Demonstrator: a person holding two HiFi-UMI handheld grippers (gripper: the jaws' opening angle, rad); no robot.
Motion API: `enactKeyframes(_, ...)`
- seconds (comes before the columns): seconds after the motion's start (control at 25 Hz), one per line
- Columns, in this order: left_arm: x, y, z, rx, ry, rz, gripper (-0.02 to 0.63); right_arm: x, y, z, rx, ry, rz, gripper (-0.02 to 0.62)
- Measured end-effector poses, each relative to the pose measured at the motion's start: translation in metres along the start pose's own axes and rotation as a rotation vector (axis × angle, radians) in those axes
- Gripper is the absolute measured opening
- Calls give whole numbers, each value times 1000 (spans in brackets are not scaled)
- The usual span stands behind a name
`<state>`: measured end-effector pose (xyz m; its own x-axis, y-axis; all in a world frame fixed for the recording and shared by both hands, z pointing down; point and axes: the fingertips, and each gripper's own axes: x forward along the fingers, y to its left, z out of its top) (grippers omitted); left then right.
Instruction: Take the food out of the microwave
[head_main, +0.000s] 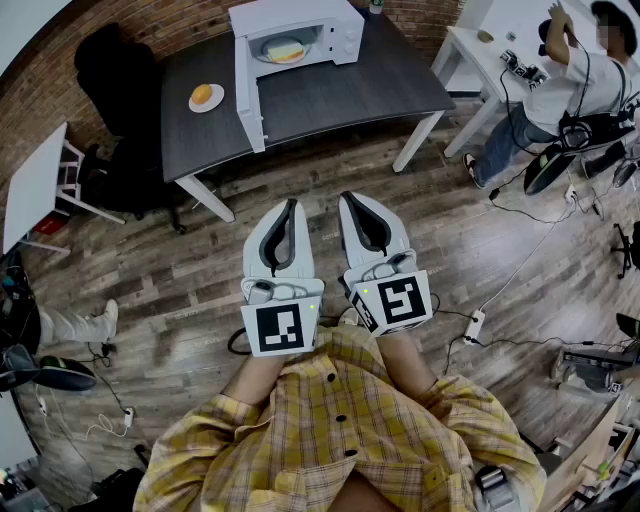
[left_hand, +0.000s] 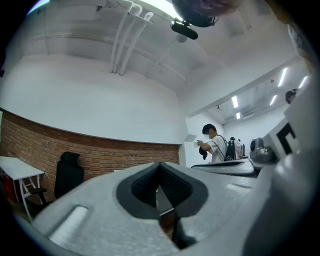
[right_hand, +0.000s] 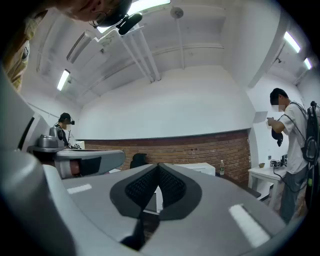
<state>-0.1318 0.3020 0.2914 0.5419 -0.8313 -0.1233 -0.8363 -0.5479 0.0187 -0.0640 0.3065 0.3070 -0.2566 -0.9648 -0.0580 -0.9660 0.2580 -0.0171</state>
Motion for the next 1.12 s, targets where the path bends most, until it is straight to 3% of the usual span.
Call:
enactKeyframes(0.44, -5, -12, -3, -7, 8, 26, 1, -13, -10, 6, 38, -36, 18, 3)
enactKeyframes(1.12, -3, -79, -16, 14, 13, 70, 0, -55, -53, 9, 43, -62, 81, 3)
